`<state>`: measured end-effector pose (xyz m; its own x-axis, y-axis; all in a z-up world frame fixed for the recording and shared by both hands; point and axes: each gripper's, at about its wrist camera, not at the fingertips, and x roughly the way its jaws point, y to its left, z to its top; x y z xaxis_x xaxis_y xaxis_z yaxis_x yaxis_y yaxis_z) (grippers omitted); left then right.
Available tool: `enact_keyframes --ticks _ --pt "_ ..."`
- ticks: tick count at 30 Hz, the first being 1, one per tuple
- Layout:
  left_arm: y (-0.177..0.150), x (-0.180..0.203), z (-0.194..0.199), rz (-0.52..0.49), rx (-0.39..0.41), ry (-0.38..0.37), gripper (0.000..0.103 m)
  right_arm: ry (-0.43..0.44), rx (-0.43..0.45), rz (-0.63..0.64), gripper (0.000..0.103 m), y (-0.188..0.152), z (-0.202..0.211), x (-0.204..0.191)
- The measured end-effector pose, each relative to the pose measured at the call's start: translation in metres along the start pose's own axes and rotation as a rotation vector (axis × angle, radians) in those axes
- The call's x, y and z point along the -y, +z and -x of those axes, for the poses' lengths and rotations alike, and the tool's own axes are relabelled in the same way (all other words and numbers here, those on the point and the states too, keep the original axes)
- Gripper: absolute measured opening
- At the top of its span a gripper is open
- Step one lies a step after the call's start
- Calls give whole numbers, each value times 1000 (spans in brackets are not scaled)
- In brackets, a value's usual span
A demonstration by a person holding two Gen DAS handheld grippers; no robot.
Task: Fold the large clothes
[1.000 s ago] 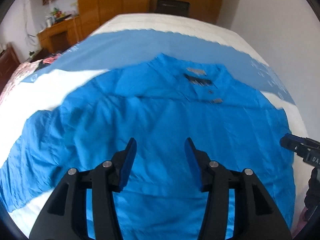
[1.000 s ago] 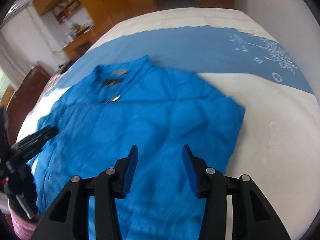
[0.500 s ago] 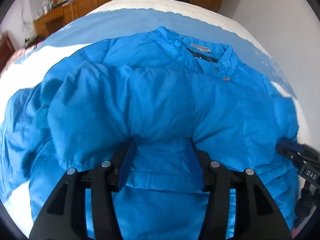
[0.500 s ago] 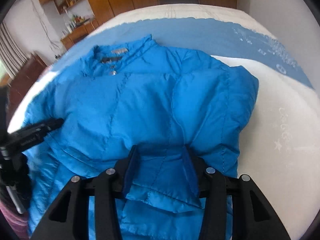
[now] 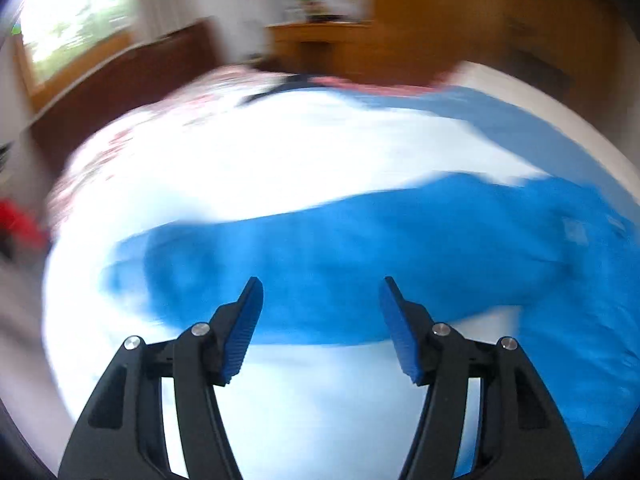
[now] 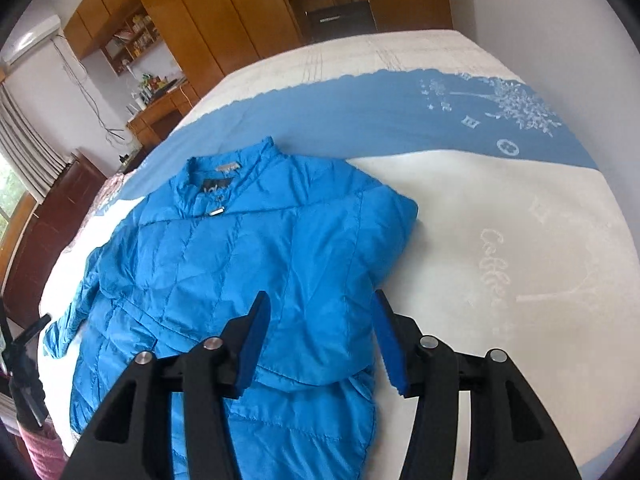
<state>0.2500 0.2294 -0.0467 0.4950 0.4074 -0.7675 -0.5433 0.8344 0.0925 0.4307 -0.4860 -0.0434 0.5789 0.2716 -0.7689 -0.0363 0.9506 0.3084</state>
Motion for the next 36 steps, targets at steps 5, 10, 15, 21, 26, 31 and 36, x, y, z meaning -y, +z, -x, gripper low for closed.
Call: enact_keyframes --ticks 5,10,15,21,26,31,36 --pt "-11 -93 -26 175 -68 112 64 9 -19 5 52 -3 -4 -4" --pt "-13 -125 -59 316 -123 29 68 6 -29 16 52 -6 -8 -10" --pt "-16 -140 -84 391 -148 -38 69 -4 -45 1 52 -7 -14 -5" --pt "-12 -134 -85 433 -106 -35 24 -13 -63 -11 52 -8 -22 -2" --pt "-12 -131 -77 428 -37 -54 15 -38 -69 -2 52 -9 -26 -3" --pt "-11 -126 -96 423 -83 -40 14 -48 -160 -87 58 -15 -60 21" --pt "-6 -117 -66 422 19 -102 12 -23 -141 -94 57 -13 -50 23"
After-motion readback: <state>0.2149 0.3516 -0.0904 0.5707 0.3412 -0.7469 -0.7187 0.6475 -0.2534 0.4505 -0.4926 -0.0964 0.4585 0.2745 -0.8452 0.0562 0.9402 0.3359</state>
